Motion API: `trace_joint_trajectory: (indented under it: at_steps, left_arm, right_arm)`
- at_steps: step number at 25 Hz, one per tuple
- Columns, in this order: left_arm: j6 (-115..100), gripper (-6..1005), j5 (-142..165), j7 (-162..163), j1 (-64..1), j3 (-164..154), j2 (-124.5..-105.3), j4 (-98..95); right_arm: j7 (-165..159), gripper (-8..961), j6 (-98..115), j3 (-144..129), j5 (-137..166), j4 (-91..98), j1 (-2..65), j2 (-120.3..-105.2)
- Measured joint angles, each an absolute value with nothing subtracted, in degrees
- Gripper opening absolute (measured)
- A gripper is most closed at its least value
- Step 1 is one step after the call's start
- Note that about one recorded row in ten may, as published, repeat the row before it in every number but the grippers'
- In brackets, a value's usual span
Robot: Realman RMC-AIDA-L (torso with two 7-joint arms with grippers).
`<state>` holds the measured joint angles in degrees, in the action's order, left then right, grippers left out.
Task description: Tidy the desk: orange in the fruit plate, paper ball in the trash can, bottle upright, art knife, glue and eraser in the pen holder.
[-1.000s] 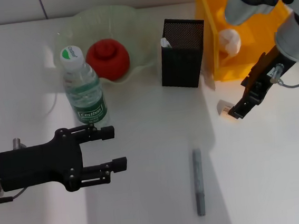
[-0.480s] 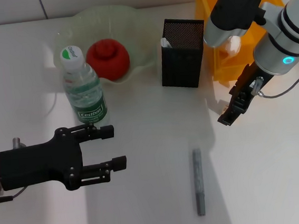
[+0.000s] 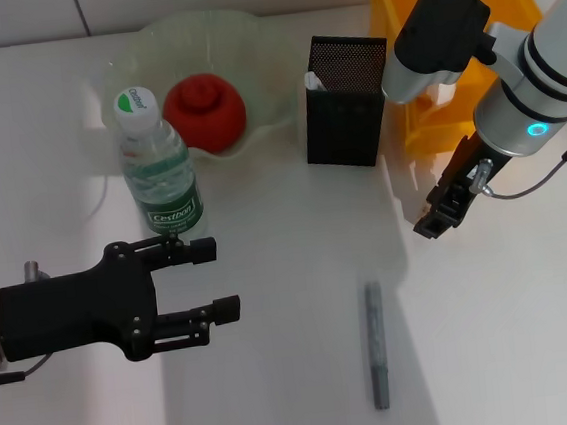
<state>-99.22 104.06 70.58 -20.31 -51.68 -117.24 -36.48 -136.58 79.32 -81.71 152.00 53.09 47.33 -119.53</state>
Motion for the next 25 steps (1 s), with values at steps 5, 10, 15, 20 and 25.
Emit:
trace_joint_trajectory:
  at_steps: [5,10,15,20,25]
  left_arm:
    - [-99.2,755,104.1,70.6,-20.3,-51.7,-117.24,-36.5]
    - [-99.2,755,104.1,70.7,-20.3,-51.7,-117.34,-36.5]
    - [-99.0,755,104.1,70.7,-20.3,-51.8,-117.60,-36.5]
    - [-99.0,754,104.1,70.7,-20.3,-51.7,-117.67,-36.5]
    - [-99.0,755,104.1,70.6,-20.2,-51.7,-117.69,-36.5]
  right_arm:
    - [-136.6,446,78.7,-81.8,152.0,52.3,47.4,-119.60]
    - [-136.6,408,78.1,-81.9,152.0,52.0,47.4,-119.62]
    - [-136.6,369,77.5,-81.9,152.0,52.0,47.3,-119.62]
    - [-136.9,331,77.6,-81.9,152.0,52.3,47.4,-119.62]
    - [-137.3,253,79.1,-81.5,152.0,54.7,46.8,-119.62]
